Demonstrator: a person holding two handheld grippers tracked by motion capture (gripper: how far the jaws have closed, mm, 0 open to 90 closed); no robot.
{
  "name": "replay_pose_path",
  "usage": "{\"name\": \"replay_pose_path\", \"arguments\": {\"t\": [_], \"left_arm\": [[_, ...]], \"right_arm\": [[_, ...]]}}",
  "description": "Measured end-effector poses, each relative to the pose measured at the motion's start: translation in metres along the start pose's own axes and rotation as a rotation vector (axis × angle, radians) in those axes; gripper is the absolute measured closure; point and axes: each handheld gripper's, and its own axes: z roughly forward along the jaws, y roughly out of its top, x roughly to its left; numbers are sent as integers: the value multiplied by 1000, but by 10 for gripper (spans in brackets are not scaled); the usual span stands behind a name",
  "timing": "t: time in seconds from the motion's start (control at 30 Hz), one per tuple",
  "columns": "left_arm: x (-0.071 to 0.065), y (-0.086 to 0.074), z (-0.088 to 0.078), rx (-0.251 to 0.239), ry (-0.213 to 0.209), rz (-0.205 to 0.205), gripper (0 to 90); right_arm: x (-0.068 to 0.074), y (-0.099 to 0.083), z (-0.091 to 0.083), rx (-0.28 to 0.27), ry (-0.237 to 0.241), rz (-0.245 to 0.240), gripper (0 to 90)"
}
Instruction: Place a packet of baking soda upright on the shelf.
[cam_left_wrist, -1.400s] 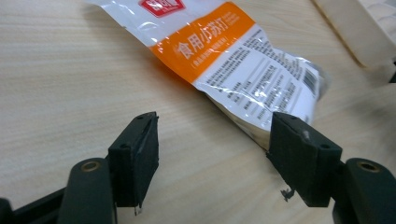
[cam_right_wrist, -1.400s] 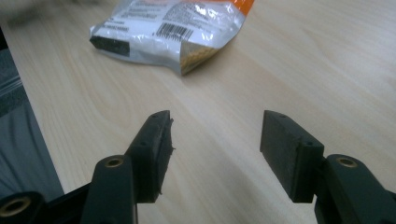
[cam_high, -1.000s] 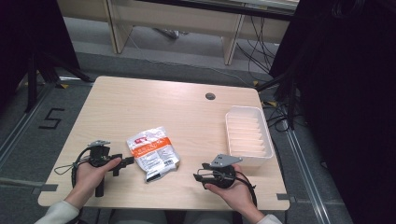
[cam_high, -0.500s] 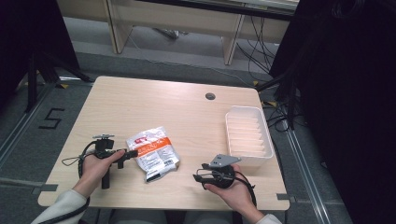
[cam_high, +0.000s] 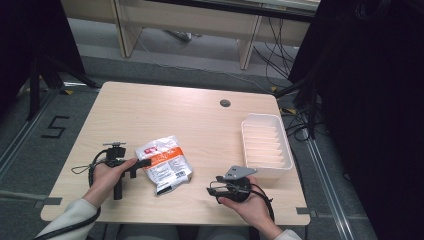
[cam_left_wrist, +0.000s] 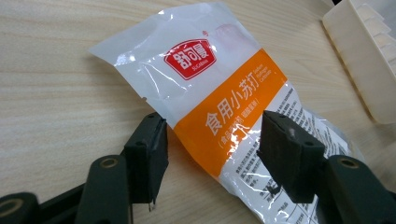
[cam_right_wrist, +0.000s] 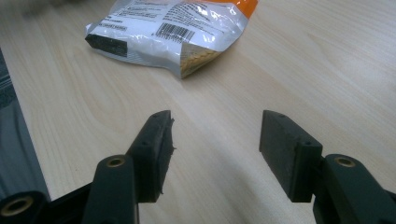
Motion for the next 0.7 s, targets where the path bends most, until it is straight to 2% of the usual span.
{"name": "replay_pose_path", "arguments": {"t": [0.17, 0.23, 0.3, 0.53, 0.63, 0.67, 0.7], "left_arm": [[1, 3, 4, 1, -6, -13, 454], [1, 4, 5, -6, -8, -23, 467], [1, 5, 7, -8, -9, -29, 480], [5, 6, 9, -29, -43, -65, 592], [5, 5, 9, -29, -40, -50, 630], [6, 5, 9, -29, -39, -37, 638], [6, 5, 9, -29, -40, -33, 641]], "right_arm": [[0, 0, -1, 10, 1, -5, 449], [0, 0, -1, 20, 7, 10, 448], [0, 0, 0, 17, 3, -1, 447], [1, 0, 0, 14, 7, 11, 445], [1, 0, 0, 13, 7, 10, 444], [0, 0, 1, 16, 1, -6, 443], [1, 0, 0, 24, 5, 4, 443]]}}
